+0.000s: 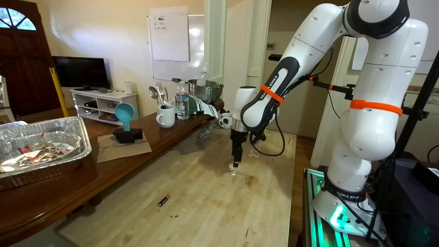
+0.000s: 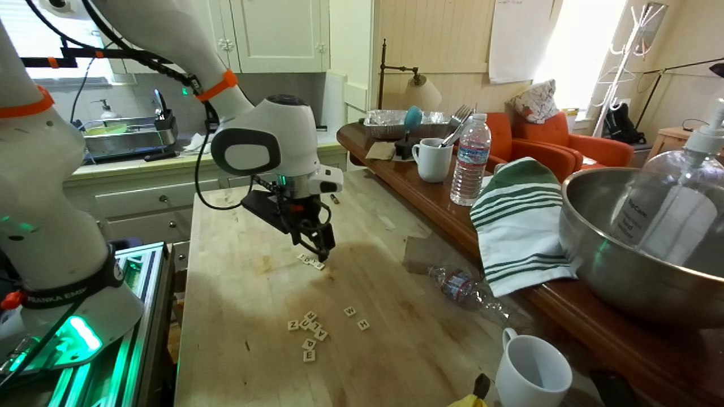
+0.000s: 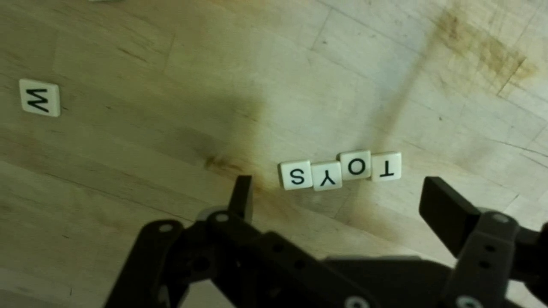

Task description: Create the word 'Toys'.

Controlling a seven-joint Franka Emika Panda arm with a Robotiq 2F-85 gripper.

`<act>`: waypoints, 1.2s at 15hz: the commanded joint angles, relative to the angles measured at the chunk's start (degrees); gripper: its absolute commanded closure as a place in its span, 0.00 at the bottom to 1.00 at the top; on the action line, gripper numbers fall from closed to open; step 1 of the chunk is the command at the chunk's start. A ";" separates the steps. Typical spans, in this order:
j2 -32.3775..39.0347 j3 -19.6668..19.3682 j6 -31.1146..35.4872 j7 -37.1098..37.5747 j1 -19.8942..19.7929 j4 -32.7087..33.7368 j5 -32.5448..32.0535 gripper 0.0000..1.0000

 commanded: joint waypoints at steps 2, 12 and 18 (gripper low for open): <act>-1.98 -1.00 -2.34 -0.05 0.38 -0.42 -3.61 0.00; -5.63 -1.51 -7.17 -1.02 1.30 -0.44 -2.48 0.00; -7.43 -2.01 -8.33 -0.76 2.14 -0.41 -2.42 0.00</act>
